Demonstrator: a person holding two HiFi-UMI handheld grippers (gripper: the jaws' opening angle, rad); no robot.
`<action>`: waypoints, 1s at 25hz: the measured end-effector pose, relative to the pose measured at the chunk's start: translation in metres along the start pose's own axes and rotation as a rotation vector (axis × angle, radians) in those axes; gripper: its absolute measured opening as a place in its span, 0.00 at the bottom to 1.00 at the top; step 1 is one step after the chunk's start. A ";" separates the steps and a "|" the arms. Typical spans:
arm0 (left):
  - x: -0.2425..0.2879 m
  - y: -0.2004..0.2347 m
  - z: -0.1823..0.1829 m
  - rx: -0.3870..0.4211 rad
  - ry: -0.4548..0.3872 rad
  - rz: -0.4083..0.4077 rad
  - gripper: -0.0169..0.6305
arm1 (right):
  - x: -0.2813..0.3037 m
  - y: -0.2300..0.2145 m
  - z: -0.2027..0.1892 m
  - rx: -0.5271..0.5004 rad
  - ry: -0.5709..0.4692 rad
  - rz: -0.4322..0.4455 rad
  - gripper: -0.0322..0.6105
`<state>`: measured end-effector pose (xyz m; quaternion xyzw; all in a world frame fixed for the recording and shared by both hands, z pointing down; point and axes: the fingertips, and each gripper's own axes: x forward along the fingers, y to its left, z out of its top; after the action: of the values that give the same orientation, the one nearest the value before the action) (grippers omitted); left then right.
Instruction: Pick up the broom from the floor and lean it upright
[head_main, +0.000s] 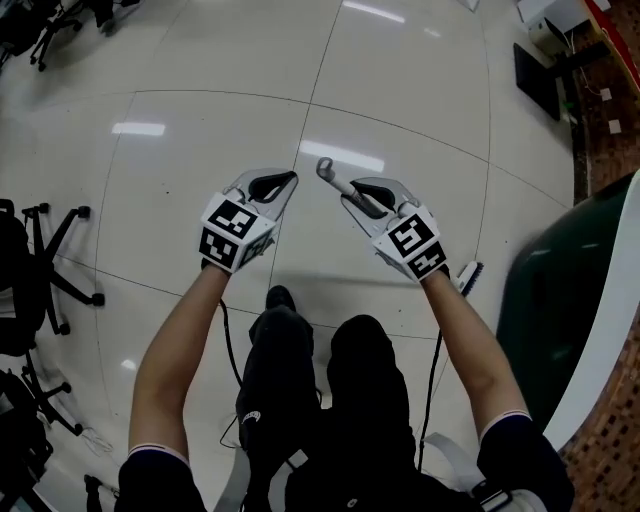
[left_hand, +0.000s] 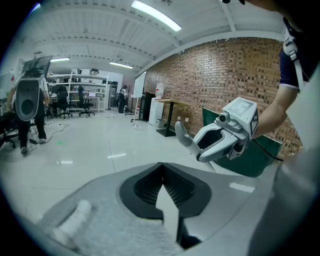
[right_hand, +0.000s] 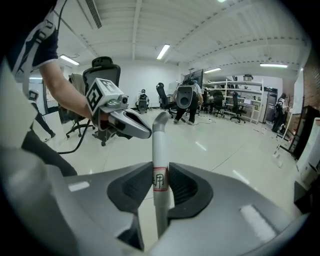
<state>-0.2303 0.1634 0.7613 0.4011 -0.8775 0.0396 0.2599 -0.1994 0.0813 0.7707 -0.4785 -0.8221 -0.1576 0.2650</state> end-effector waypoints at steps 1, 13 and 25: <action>-0.006 -0.010 0.020 0.011 -0.002 -0.013 0.03 | -0.018 0.000 0.013 0.006 -0.002 -0.010 0.21; -0.055 -0.126 0.205 0.127 -0.024 -0.196 0.03 | -0.228 -0.029 0.136 0.110 -0.030 -0.283 0.19; -0.016 -0.219 0.331 0.270 -0.058 -0.473 0.03 | -0.394 -0.073 0.143 0.448 -0.163 -0.730 0.20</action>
<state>-0.2036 -0.0656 0.4378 0.6269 -0.7533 0.0829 0.1807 -0.1455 -0.1580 0.4237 -0.0983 -0.9696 -0.0205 0.2233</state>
